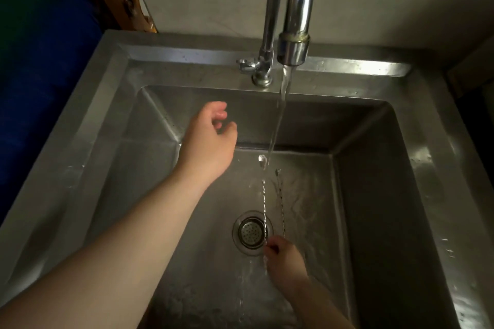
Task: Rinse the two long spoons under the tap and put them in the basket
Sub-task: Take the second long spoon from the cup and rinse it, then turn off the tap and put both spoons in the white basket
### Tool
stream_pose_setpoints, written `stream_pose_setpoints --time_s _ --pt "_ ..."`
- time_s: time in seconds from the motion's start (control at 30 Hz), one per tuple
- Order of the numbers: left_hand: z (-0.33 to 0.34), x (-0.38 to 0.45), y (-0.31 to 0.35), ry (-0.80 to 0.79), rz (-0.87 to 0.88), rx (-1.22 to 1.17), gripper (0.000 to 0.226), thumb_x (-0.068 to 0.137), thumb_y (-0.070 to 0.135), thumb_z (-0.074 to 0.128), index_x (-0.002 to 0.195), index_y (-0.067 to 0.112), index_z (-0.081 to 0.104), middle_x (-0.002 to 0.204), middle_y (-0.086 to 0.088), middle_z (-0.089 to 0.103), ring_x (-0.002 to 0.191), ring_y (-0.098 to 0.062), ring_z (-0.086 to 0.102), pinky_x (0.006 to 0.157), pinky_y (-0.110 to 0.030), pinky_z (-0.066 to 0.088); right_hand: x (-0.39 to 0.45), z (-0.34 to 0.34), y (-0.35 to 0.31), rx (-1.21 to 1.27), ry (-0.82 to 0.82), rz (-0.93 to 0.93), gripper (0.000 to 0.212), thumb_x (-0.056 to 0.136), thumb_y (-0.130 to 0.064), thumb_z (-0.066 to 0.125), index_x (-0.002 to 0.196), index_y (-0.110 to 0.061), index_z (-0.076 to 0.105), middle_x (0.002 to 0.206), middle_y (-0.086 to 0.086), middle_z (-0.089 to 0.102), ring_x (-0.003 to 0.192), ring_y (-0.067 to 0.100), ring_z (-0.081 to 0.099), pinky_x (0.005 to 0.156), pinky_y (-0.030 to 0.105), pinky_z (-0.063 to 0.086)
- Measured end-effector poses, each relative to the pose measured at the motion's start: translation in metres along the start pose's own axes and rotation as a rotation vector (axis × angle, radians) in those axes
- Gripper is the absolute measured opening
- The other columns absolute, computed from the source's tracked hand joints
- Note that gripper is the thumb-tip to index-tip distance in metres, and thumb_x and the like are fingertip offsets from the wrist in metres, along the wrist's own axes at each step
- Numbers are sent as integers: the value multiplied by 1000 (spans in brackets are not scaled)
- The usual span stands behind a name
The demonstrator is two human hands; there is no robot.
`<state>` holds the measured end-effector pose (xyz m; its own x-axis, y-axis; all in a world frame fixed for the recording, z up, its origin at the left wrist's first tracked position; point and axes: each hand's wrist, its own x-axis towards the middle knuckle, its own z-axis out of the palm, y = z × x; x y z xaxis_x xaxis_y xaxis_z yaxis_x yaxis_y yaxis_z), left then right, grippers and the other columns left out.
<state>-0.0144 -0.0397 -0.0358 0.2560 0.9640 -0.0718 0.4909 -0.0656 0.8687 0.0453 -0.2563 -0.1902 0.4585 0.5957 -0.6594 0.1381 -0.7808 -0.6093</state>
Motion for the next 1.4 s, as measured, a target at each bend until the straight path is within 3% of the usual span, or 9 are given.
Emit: stream_pose_setpoints --time_s 0.13,0.2,0.3,0.43,0.6,0.7,0.83,1.07,1.4 --pt "-7 22 10 -5 185 154 44 92 23 60 135 24 49 133 7 55 113 -8 54 88 -18 36 19 21 16 -98 17 101 24 87 -8 56 65 -18 56 74 6 63 77 27 61 61 29 43" --pt "-9 33 15 -6 264 215 49 92 24 59 139 23 45 139 7 52 119 -9 51 94 -22 38 27 28 21 -134 40 134 18 86 -7 56 71 -13 65 84 15 70 85 31 66 67 30 47" --pt "-8 48 23 -39 366 263 57 92 19 56 146 21 39 146 2 42 129 -15 45 106 -33 40 37 34 22 -178 72 158 16 85 -8 53 83 -17 66 100 17 70 91 29 65 75 27 47" --pt "1 59 31 -114 431 311 62 90 9 53 149 19 35 150 1 37 133 -18 42 108 -39 39 48 38 22 -224 142 167 24 88 -8 50 106 -10 66 113 12 68 103 25 63 85 25 47" --pt "4 61 31 -118 435 318 63 88 4 52 148 17 38 149 0 38 129 -21 47 103 -42 44 52 40 20 -168 179 186 25 80 -2 57 103 -7 67 109 16 67 101 29 65 84 29 48" --pt "3 58 30 -128 434 309 64 86 1 51 147 16 38 149 1 38 127 -21 48 104 -40 43 55 40 22 -90 210 168 22 85 -1 53 102 -6 65 109 17 65 102 31 63 84 29 48" --pt "3 55 31 -131 434 314 66 86 -1 51 148 15 37 150 1 36 127 -21 48 106 -38 41 58 39 23 -119 172 180 20 95 -9 47 110 -7 59 114 15 63 103 28 60 69 23 42" --pt "1 52 29 -144 435 323 67 86 -1 51 148 19 36 151 4 35 124 -16 50 103 -31 43 58 38 28 -183 201 130 18 94 -15 53 107 -4 59 110 17 63 100 30 61 77 28 44" --pt "1 44 21 -153 470 331 69 85 -4 50 148 19 36 153 5 34 125 -15 49 104 -30 42 56 37 33 -138 226 112 9 90 -17 53 90 -11 60 96 14 65 86 30 62 71 30 44"
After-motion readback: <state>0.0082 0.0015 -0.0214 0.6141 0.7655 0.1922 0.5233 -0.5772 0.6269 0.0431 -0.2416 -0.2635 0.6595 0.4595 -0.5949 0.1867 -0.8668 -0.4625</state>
